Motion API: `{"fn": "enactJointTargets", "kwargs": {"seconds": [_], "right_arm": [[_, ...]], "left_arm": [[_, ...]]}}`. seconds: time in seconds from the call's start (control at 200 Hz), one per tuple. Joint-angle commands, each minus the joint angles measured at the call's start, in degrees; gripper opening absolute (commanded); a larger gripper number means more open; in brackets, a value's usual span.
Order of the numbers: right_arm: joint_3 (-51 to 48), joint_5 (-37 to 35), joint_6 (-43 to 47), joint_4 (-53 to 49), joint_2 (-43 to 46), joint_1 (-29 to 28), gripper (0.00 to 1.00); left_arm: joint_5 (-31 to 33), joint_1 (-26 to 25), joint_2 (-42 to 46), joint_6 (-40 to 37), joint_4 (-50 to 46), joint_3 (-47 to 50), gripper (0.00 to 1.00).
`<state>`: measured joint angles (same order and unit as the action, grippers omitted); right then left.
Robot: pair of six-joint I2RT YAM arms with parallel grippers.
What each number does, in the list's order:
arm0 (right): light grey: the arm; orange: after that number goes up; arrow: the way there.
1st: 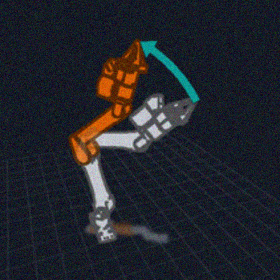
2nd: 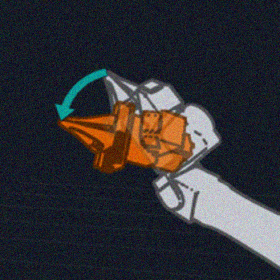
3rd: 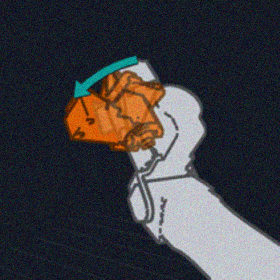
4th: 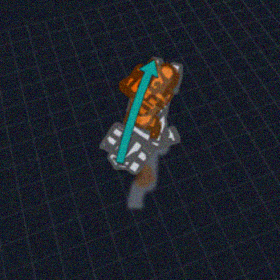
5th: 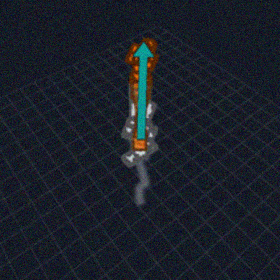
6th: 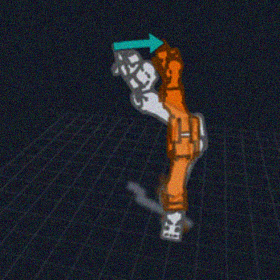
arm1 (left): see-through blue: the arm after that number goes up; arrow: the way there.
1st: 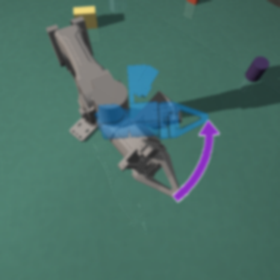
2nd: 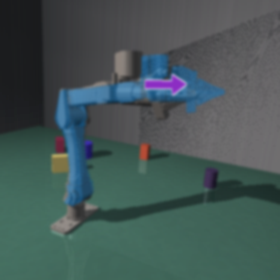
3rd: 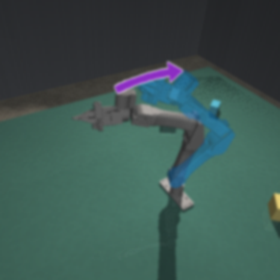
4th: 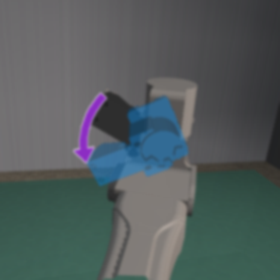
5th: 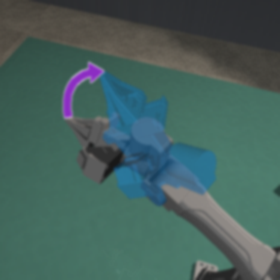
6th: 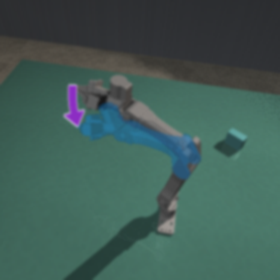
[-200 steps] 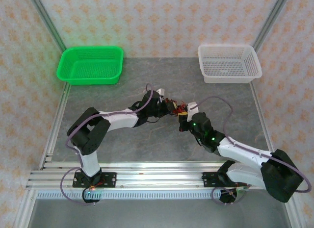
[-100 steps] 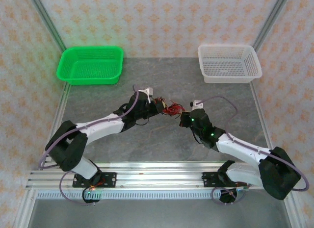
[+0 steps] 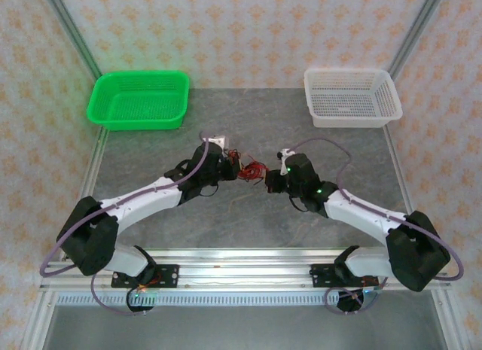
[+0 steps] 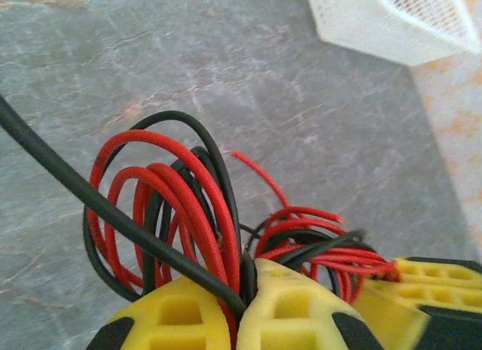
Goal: Untangle the cables
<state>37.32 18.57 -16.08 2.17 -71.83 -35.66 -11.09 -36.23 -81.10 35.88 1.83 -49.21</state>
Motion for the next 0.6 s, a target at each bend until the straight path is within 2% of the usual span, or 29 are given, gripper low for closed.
{"fn": "enactJointTargets", "kwargs": {"seconds": [0.0, 0.175, 0.32, 0.405, 0.516, 0.591], "right_arm": [[3.44, 8.38, 11.68, -5.97, 2.91, 0.79, 0.06], [9.3, 13.93, 19.16, -11.79, 0.18, 0.94, 0.06], [13.11, 15.11, 20.28, -14.01, -4.42, 0.94, 0.08], [15.92, 16.17, 19.42, -14.67, -6.4, 1.03, 0.08], [19.92, 13.15, 15.01, -15.78, -8.24, 2.06, 0.09], [21.65, 10.2, 8.68, -15.27, -8.75, 3.68, 0.16]], "left_arm": [[7.17, -0.95, 0.22, -6.99, -5.89, -3.74, 0.0], [15.48, -3.01, 0.8, -10.02, -8.33, -5.19, 0.0], [19.83, -3.98, 3.75, -11.61, -7.29, -4.6, 0.0], [21.74, -4.23, 5.06, -12.63, -7.41, -4.42, 0.0], [23.03, -4.68, 6.41, -13.92, -7.58, -3.71, 0.0], [23.49, -5.11, 7.29, -14.39, -7.3, -2.79, 0.0]]}}
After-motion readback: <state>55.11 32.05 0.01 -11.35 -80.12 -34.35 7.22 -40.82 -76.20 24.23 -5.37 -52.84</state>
